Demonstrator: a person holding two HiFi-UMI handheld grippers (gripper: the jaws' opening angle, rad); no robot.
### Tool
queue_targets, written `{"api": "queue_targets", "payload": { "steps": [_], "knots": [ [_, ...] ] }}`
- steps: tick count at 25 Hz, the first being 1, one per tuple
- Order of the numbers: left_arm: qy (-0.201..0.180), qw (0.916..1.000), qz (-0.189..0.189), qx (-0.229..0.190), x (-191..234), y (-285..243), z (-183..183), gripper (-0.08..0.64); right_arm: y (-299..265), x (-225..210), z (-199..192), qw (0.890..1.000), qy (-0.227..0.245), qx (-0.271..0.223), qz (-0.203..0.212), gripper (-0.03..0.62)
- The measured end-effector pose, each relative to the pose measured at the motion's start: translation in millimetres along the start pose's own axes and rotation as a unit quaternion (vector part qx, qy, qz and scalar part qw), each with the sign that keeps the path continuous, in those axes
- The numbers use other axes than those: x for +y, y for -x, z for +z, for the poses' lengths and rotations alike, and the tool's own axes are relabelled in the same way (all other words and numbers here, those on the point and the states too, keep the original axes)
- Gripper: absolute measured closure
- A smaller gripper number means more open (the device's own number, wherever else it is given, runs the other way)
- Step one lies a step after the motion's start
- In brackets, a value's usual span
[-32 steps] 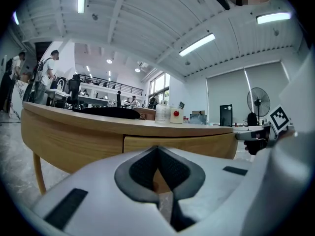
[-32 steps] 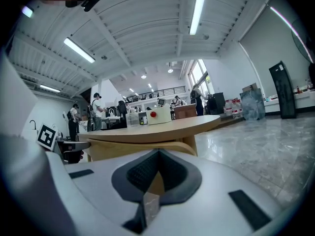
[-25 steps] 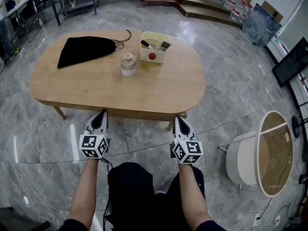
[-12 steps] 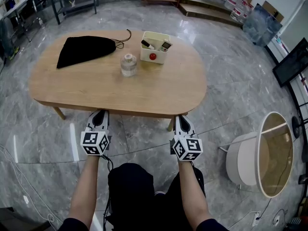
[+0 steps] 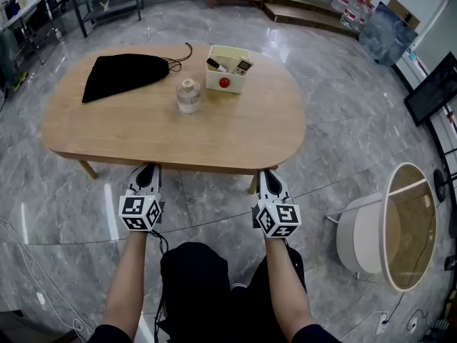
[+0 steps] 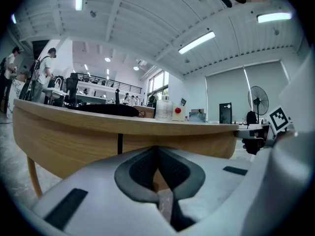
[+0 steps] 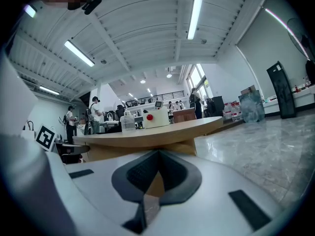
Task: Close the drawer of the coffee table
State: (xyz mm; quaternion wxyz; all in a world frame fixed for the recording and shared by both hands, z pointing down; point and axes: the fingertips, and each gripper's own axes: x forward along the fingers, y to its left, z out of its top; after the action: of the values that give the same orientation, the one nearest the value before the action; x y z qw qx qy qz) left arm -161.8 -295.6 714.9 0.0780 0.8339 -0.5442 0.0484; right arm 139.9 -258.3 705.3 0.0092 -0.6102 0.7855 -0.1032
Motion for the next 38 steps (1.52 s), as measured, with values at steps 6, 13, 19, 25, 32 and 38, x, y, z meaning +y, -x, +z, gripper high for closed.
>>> {"api": "queue_targets", "payload": {
  "steps": [6, 13, 19, 25, 32, 38],
  "knots": [
    [0.011, 0.9999, -0.003, 0.004, 0.5, -0.8, -1.4, 0.535, -1.2, 0.6, -2.9, 1.000, 0.004, 0.013, -0.004, 0.566],
    [0.025, 0.9989, -0.025, 0.031, -13.3, 8.0, -34.7, 0.535, 10.9, 7.3, -24.6, 0.999, 0.011, 0.037, -0.007, 0.566],
    [0.035, 0.9991, -0.001, 0.024, -8.2, 42.7, -32.3, 0.535, 28.9, 17.8, -24.5, 0.998, 0.024, 0.060, 0.003, 0.566],
    [0.043, 0.9987, 0.013, 0.025, -13.8, 85.7, 30.7, 0.535, 47.4, 24.6, 18.4, 0.994, 0.019, 0.110, -0.007, 0.566],
    [0.044, 0.9981, 0.008, 0.042, -32.0, 123.5, 134.1, 0.535, 72.3, 48.5, 114.0, 0.991, -0.004, 0.130, 0.001, 0.566],
    [0.070, 0.9953, 0.002, 0.066, -42.4, 156.1, 235.7, 0.535, 110.3, 68.9, 213.9, 0.987, -0.020, 0.159, -0.008, 0.566]
  ]
}}
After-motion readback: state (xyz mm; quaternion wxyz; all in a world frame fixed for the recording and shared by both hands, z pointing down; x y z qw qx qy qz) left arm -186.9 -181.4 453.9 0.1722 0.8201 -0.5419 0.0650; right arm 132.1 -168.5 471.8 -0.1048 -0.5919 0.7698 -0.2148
